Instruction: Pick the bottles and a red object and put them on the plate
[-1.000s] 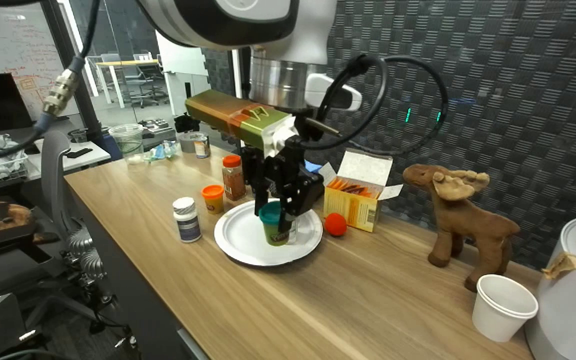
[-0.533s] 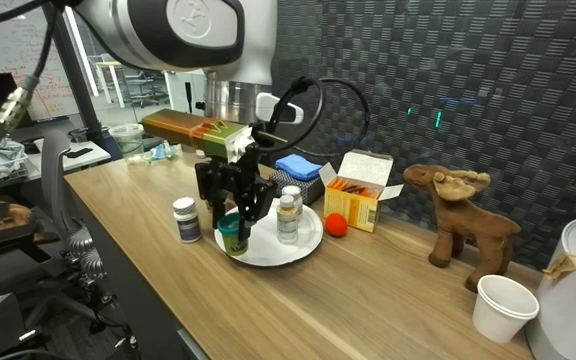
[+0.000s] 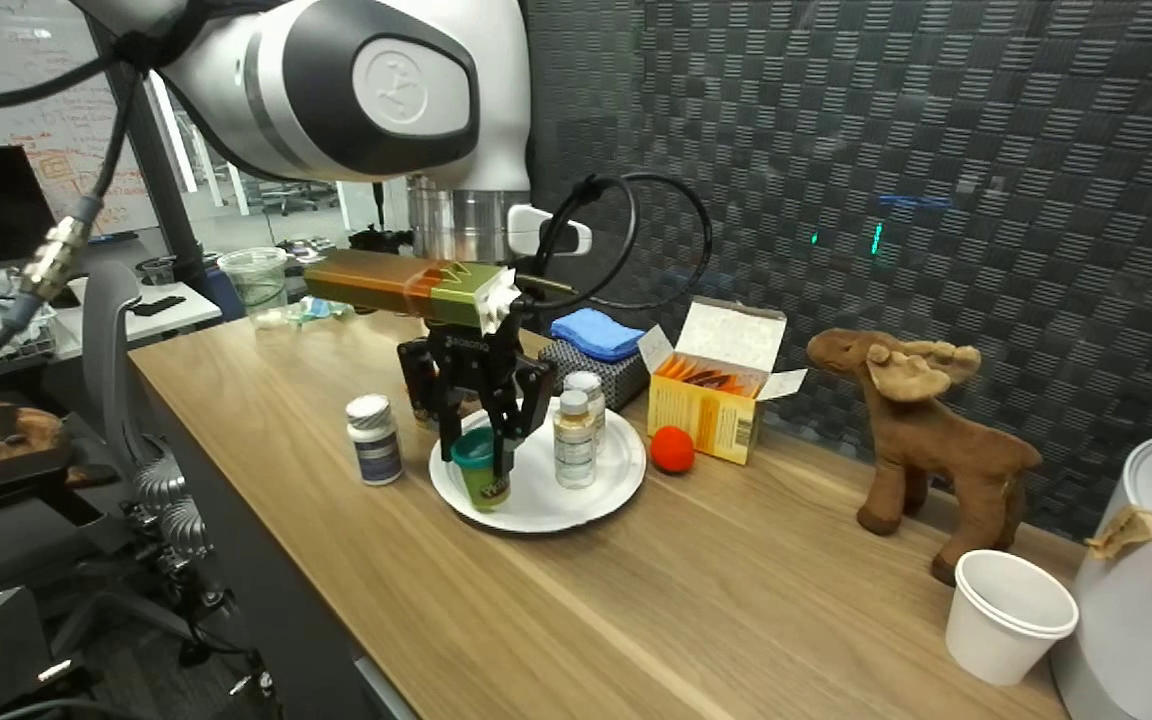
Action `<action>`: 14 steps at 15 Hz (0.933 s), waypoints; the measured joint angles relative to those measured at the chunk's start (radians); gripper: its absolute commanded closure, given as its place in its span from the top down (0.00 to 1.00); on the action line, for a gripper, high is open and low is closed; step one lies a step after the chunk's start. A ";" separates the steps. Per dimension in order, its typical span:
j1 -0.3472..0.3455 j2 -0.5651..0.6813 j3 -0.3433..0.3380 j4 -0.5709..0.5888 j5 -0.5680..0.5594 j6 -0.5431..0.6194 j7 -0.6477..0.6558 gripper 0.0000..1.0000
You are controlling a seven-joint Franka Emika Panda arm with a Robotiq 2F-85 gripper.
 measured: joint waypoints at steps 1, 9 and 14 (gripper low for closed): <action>-0.001 0.012 0.000 0.009 0.001 0.011 0.000 0.28; -0.022 0.082 -0.002 0.101 0.026 0.039 0.000 0.28; -0.043 0.114 -0.004 0.116 0.026 0.039 0.000 0.28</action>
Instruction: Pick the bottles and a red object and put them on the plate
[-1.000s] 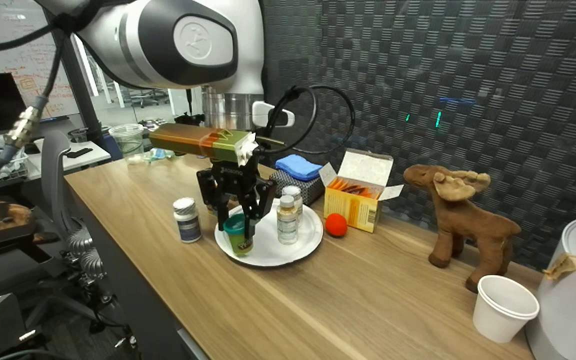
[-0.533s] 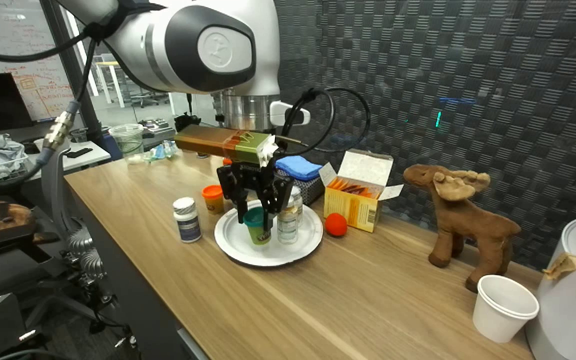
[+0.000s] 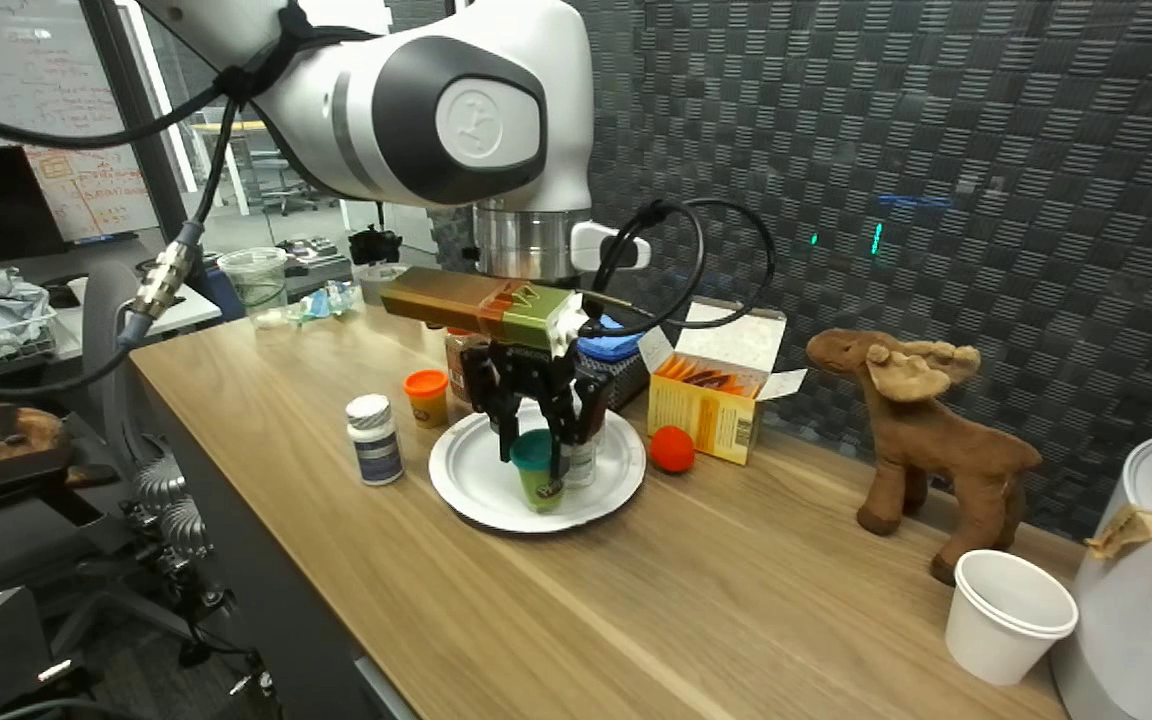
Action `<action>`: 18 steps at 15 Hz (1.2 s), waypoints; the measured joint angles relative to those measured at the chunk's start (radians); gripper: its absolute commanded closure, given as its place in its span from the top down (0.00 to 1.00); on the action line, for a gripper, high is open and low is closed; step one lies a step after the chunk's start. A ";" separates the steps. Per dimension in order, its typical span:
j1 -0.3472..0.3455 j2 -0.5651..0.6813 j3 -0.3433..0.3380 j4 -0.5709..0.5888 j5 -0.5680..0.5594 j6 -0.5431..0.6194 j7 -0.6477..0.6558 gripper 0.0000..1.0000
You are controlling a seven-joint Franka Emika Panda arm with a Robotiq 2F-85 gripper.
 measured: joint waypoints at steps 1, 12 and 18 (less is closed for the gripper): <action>-0.004 0.006 0.000 0.002 0.001 0.000 0.000 0.28; -0.031 0.027 0.000 0.017 0.081 -0.001 -0.031 1.00; -0.031 -0.055 0.002 -0.014 0.090 -0.012 -0.028 1.00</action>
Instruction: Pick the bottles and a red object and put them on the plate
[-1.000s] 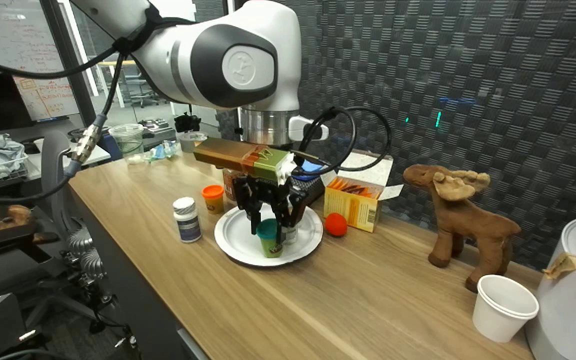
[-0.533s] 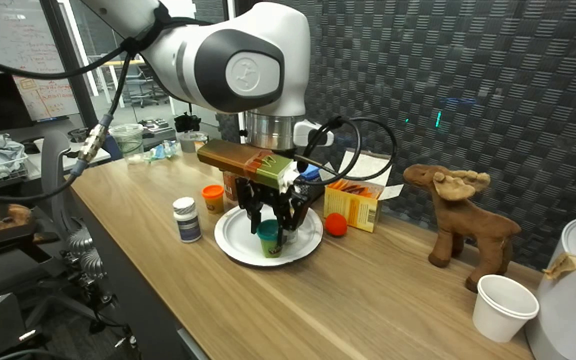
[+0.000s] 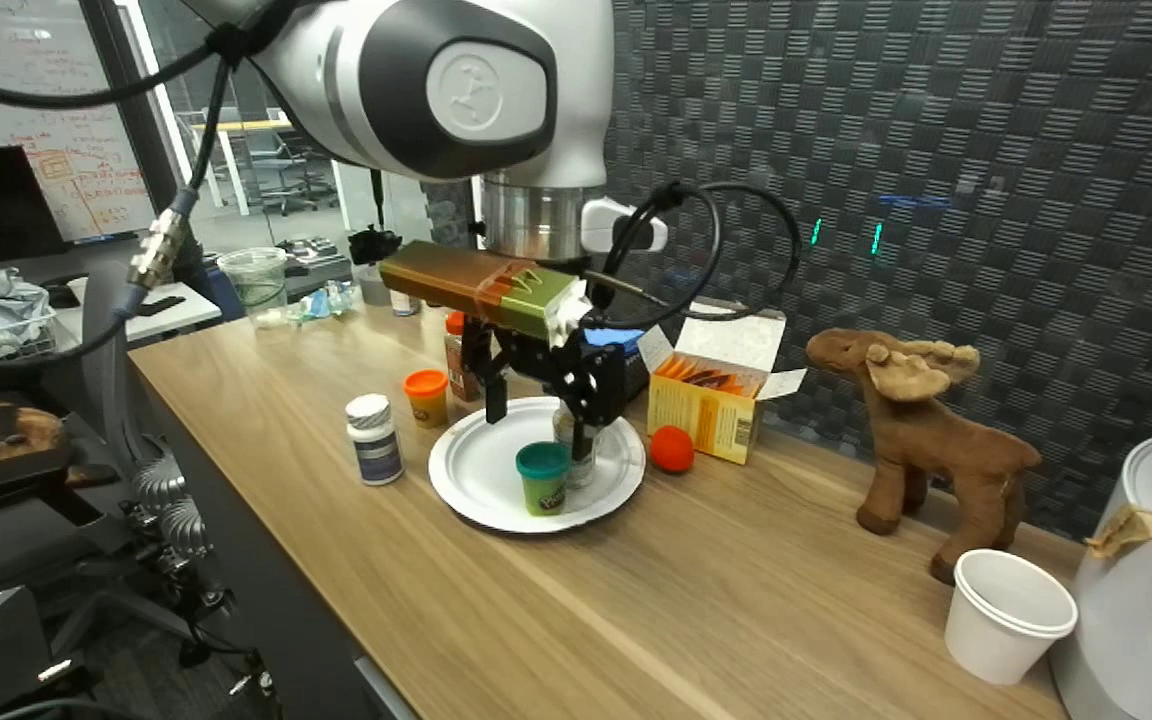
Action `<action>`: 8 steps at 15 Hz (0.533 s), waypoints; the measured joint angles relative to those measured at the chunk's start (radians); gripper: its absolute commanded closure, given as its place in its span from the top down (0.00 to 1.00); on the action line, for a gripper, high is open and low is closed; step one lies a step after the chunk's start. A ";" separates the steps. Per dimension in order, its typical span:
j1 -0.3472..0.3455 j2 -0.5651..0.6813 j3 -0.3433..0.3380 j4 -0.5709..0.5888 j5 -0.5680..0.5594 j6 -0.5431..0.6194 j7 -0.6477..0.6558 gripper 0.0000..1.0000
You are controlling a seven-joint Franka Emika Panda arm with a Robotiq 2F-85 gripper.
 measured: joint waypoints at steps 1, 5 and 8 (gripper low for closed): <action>0.003 -0.032 0.001 -0.016 0.003 -0.014 0.004 0.99; 0.031 -0.170 0.012 -0.085 0.020 -0.093 0.017 1.00; 0.072 -0.244 0.029 -0.130 0.020 -0.138 0.025 1.00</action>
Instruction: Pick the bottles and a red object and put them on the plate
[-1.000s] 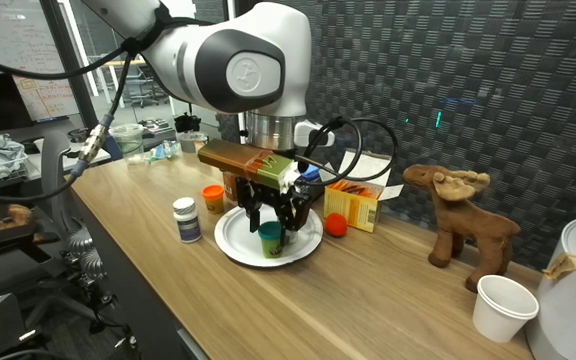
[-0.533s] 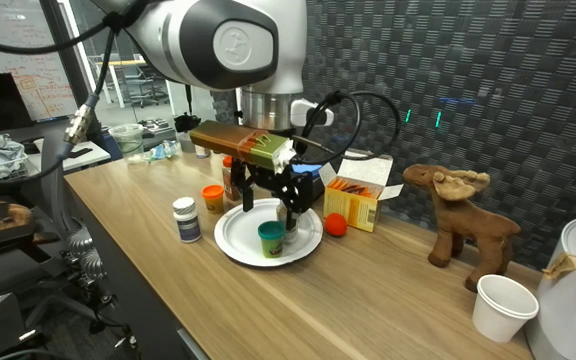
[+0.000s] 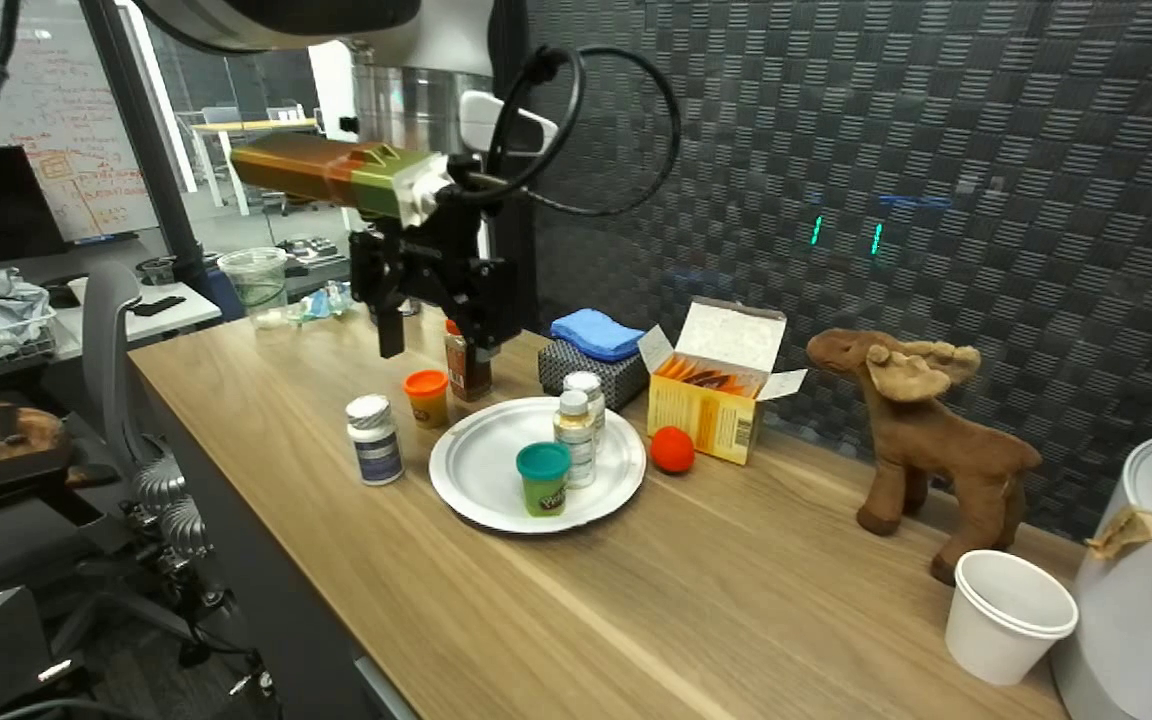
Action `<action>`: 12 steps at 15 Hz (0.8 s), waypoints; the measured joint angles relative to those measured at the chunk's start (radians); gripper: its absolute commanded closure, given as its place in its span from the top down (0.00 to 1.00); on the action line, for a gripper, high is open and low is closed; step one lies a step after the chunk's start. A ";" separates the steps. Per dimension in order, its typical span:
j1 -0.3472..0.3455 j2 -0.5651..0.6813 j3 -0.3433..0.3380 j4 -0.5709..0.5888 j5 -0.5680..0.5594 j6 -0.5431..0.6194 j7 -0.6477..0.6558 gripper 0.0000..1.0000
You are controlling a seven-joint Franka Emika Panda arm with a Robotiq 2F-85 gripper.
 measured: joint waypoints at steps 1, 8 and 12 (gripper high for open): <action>0.016 -0.016 0.009 -0.015 0.000 -0.009 0.001 1.00; 0.105 -0.024 0.060 -0.130 0.000 0.027 -0.021 1.00; 0.132 -0.010 0.076 -0.174 -0.003 0.088 -0.064 1.00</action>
